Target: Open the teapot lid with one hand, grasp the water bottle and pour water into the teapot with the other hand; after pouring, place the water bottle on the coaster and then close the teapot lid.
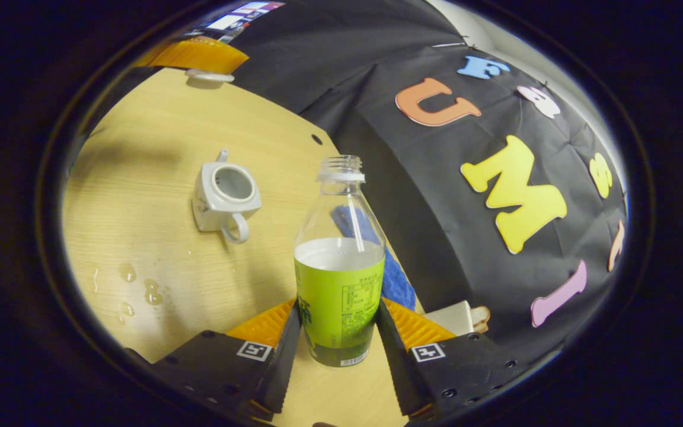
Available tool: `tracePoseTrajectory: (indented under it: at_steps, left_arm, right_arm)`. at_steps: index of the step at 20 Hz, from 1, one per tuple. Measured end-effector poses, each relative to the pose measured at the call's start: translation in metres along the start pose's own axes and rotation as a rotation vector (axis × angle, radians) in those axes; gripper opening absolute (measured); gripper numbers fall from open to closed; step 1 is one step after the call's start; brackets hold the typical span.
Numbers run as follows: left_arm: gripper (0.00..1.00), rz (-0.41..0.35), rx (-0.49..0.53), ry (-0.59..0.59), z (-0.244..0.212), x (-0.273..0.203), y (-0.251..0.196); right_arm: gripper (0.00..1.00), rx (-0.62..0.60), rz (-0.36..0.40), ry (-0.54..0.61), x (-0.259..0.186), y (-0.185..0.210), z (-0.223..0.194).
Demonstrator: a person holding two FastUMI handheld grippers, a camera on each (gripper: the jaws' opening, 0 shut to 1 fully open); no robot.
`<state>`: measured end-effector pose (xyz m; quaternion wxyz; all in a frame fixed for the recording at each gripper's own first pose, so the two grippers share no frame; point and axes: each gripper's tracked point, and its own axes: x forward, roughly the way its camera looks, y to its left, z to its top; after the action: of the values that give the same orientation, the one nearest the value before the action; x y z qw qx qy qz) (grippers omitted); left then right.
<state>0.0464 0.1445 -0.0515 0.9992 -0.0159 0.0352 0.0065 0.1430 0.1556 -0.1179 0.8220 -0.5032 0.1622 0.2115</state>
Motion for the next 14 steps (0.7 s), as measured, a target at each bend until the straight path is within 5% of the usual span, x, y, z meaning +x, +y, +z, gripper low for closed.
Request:
tracePoseTrajectory:
  at_steps: [14]
  left_arm:
    - [0.03, 0.048, -0.025, 0.009, -0.005, -0.003, 0.032]
  right_arm:
    - [0.71, -0.511, -0.186, 0.023, 0.013, -0.016, 0.024]
